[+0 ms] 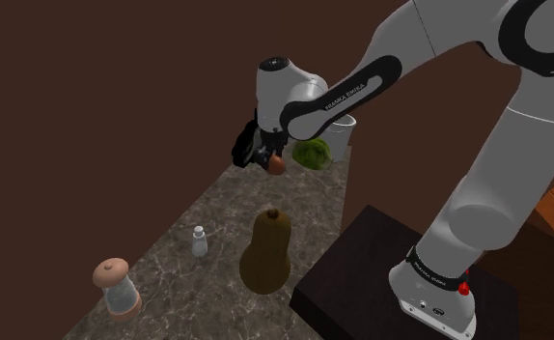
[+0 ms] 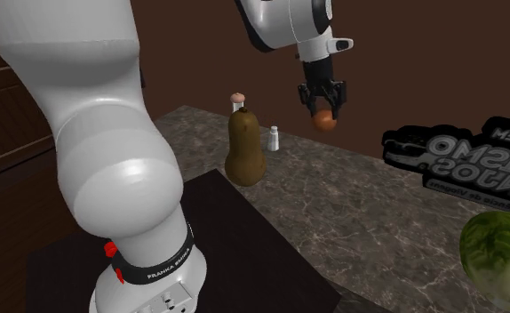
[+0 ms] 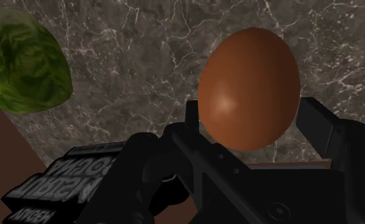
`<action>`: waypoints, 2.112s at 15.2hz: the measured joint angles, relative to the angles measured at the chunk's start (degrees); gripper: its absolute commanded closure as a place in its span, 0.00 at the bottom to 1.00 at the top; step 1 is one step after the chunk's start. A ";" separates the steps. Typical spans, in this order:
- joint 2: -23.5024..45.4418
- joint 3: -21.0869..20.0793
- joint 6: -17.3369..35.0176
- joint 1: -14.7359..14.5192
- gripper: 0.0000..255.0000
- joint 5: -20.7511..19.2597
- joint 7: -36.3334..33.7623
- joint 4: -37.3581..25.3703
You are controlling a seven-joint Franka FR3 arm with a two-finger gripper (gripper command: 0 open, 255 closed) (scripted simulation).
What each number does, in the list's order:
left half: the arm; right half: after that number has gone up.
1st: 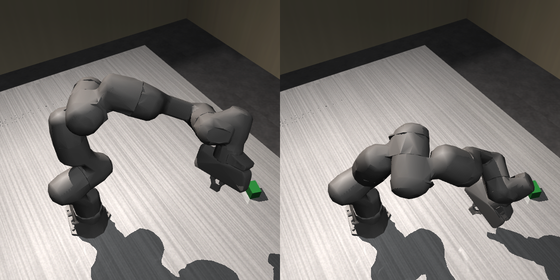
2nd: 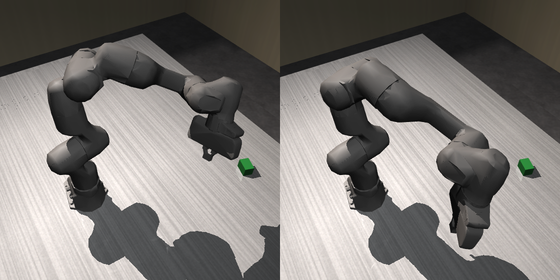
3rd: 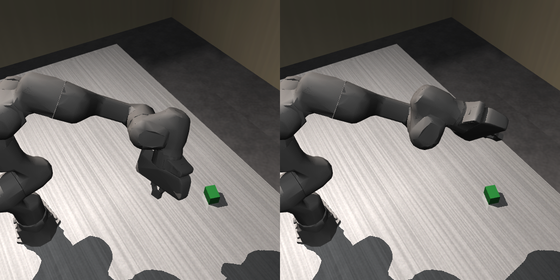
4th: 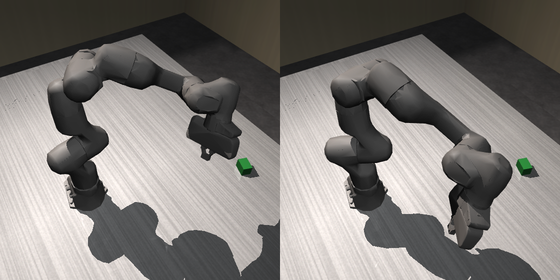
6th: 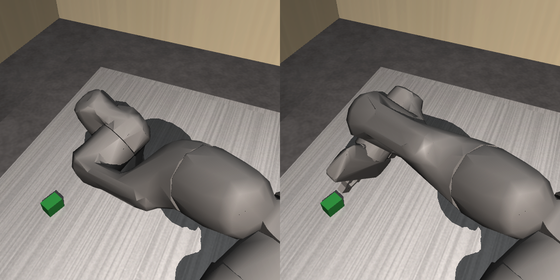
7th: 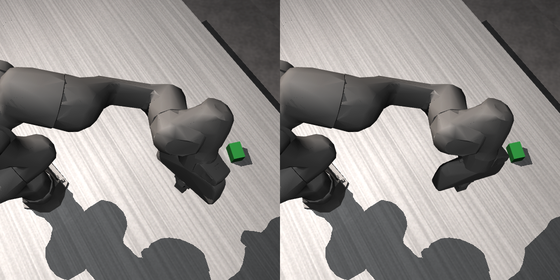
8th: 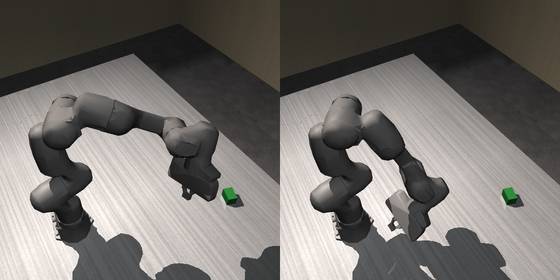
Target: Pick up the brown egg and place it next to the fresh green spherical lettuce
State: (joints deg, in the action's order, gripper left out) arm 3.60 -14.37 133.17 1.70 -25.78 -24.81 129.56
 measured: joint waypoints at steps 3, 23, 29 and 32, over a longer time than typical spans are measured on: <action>-0.78 2.17 2.18 2.48 1.00 -0.11 4.04 1.49; 2.31 15.73 12.22 17.98 1.00 3.06 33.76 -0.40; 7.28 18.26 12.93 22.95 1.00 6.85 44.11 -6.85; 9.61 18.88 12.99 25.05 1.00 8.55 48.13 -9.83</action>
State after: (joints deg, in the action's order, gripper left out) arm 13.21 4.50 146.16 26.76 -17.24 23.32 119.72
